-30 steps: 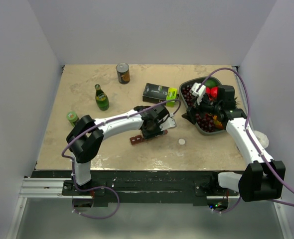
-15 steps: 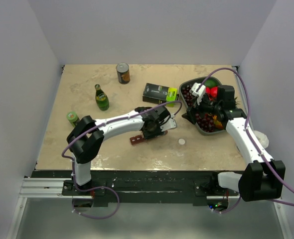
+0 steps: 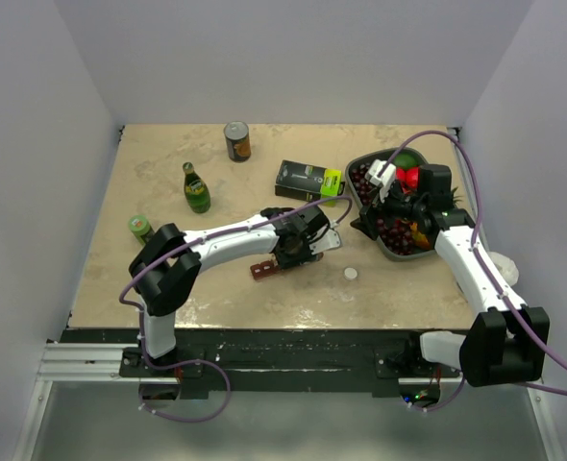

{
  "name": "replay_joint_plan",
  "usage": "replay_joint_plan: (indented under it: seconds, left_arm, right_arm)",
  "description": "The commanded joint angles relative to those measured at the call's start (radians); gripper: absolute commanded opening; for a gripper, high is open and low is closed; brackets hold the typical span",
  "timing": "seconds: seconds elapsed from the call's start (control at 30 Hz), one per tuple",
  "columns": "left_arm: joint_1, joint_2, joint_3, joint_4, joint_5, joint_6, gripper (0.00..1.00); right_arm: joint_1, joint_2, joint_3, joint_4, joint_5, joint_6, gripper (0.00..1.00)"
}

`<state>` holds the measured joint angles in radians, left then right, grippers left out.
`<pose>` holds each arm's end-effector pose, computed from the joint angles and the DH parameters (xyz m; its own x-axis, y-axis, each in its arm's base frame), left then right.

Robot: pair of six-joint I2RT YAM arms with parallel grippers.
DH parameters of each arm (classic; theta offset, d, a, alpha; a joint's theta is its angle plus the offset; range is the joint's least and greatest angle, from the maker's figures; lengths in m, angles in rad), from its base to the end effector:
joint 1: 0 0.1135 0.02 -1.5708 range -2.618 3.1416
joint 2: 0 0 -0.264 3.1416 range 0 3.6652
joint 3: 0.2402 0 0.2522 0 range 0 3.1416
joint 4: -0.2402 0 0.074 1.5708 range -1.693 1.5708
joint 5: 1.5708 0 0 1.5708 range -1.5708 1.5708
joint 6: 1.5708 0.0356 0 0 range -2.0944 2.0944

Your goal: Sort the pills into containers

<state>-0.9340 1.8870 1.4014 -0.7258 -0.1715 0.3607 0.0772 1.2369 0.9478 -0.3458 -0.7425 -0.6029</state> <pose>0.2339 -0.3060 0.2010 -0.2538 0.9280 -0.2727 0.9043 0.3277 0.2736 0.2634 0.0445 0.2911 -0.1471 -0.4304 -0.8906 -0.8292 0.5446 -0.1262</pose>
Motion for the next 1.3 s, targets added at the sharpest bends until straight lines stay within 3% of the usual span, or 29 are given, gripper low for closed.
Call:
replay_joint_plan:
  seconds: [0.0,0.47,1.27]
  left_arm:
    - [-0.014,-0.048,-0.001,0.012,-0.029,0.021,0.00]
    - [-0.014,-0.061,-0.059,0.046,-0.029,0.001,0.00]
    - [0.043,-0.203,-0.263,0.315,0.050,-0.065,0.00]
  right_arm:
    - [-0.004,-0.007,0.028,0.005,0.006,-0.014,0.99]
    - [-0.010,-0.007,0.028,0.004,0.002,-0.014,0.99]
    - [-0.011,-0.001,0.026,0.004,0.003,-0.014,0.99]
